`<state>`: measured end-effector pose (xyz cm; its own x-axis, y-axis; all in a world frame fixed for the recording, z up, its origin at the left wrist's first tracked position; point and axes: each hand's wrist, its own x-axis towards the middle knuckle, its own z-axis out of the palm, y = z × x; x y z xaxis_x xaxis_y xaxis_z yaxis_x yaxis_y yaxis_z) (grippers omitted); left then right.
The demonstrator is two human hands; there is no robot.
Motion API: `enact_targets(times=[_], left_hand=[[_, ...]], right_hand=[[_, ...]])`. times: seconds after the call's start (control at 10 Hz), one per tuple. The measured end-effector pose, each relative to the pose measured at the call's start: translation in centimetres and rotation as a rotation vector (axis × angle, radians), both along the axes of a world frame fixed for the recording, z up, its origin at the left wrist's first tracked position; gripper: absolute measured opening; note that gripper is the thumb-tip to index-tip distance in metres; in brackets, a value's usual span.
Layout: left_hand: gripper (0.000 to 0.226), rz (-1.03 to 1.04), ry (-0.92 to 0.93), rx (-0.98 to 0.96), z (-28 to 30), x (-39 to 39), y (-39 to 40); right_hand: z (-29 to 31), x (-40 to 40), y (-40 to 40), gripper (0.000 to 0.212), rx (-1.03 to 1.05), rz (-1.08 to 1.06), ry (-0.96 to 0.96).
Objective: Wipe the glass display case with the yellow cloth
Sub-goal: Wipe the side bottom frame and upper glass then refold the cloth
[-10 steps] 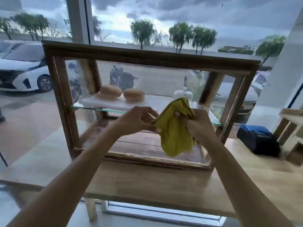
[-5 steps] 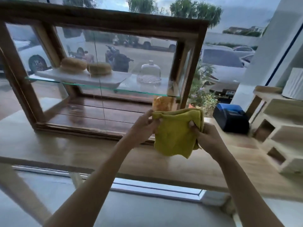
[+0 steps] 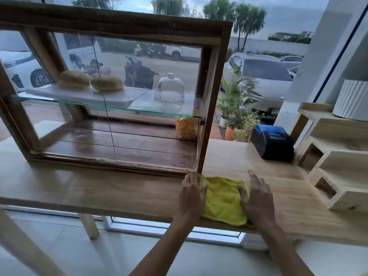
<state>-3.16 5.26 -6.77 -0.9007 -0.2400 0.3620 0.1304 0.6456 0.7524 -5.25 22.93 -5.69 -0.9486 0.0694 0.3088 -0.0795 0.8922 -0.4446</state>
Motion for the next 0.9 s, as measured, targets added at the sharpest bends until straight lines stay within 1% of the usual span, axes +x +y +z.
enact_targets(times=[0.1,0.2,0.3,0.4,0.5,0.6,0.7,0.8,0.9], left_hand=[[0.051,-0.184,-0.056,-0.162,-0.9,0.2,0.5],[0.065,-0.275,-0.237,-0.380,-2.0,0.1,-0.1],[0.061,-0.304,-0.324,-0.482,-2.1,0.6,-0.8],[0.096,-0.303,-0.339,-0.510,-1.6,1.2,-0.8],[0.105,-0.293,-0.333,-0.524,-1.7,1.3,-0.8],[0.104,-0.311,-0.314,-0.517,-1.8,1.3,-0.9],[0.092,-0.284,-0.295,-0.487,-2.1,1.6,-1.3],[0.086,-0.221,-0.311,-0.517,-2.2,2.2,-2.7],[0.069,-0.194,-0.364,-0.535,-1.9,2.4,-3.9]], right_hand=[[0.2,0.2,-0.7,0.042,0.072,0.094,-0.046],[-0.8,0.3,-0.8,0.054,0.261,0.171,-0.297],[-1.4,0.2,0.1,0.053,0.308,0.196,-0.381],[-1.3,-0.3,0.9,0.052,0.327,0.221,-0.379],[-1.6,-0.4,1.1,0.052,0.315,0.236,-0.378],[-2.0,-0.5,1.3,0.052,0.299,0.237,-0.358],[-2.1,-0.5,1.4,0.051,0.245,0.252,-0.328],[-2.9,-0.8,1.9,0.050,0.071,0.242,-0.226],[-1.6,0.0,2.0,0.047,-0.196,0.206,-0.016]])
